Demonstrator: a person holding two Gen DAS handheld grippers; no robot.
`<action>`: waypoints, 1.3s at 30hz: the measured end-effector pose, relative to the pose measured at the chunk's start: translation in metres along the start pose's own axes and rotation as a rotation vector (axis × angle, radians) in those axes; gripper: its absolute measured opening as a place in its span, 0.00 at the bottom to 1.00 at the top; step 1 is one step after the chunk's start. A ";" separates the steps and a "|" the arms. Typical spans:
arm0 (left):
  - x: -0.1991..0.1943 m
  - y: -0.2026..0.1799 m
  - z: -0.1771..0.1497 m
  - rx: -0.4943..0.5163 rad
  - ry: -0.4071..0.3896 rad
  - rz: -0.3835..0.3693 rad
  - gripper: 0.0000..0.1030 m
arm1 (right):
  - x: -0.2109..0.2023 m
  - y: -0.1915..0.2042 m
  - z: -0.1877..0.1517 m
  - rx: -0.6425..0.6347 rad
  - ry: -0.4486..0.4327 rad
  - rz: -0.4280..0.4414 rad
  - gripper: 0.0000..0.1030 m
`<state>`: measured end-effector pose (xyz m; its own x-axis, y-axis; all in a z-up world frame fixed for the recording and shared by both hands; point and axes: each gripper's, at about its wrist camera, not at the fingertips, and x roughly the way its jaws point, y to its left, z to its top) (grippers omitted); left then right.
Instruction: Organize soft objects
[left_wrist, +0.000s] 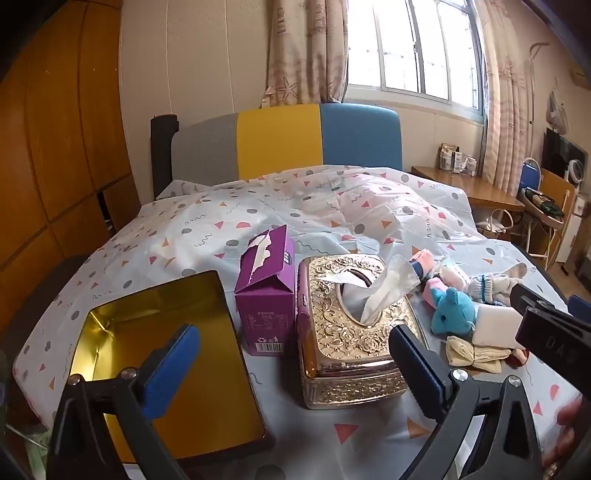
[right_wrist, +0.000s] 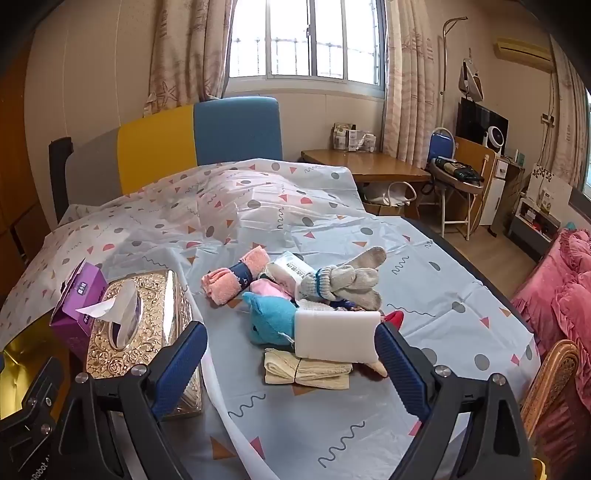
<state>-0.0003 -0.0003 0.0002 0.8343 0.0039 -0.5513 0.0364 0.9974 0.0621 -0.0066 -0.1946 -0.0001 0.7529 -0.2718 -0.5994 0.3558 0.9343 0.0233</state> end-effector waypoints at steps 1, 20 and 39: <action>0.000 0.000 0.000 0.001 0.002 -0.001 1.00 | 0.001 0.000 -0.001 0.001 -0.004 0.001 0.91; 0.000 0.010 -0.007 -0.011 0.026 0.016 1.00 | 0.000 0.006 -0.002 -0.015 -0.006 0.014 0.91; -0.002 0.017 -0.008 -0.019 0.029 0.024 1.00 | 0.003 0.014 -0.003 -0.041 -0.005 0.039 0.91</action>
<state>-0.0058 0.0171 -0.0043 0.8182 0.0296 -0.5741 0.0058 0.9982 0.0598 -0.0009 -0.1815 -0.0038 0.7684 -0.2363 -0.5947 0.3037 0.9527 0.0139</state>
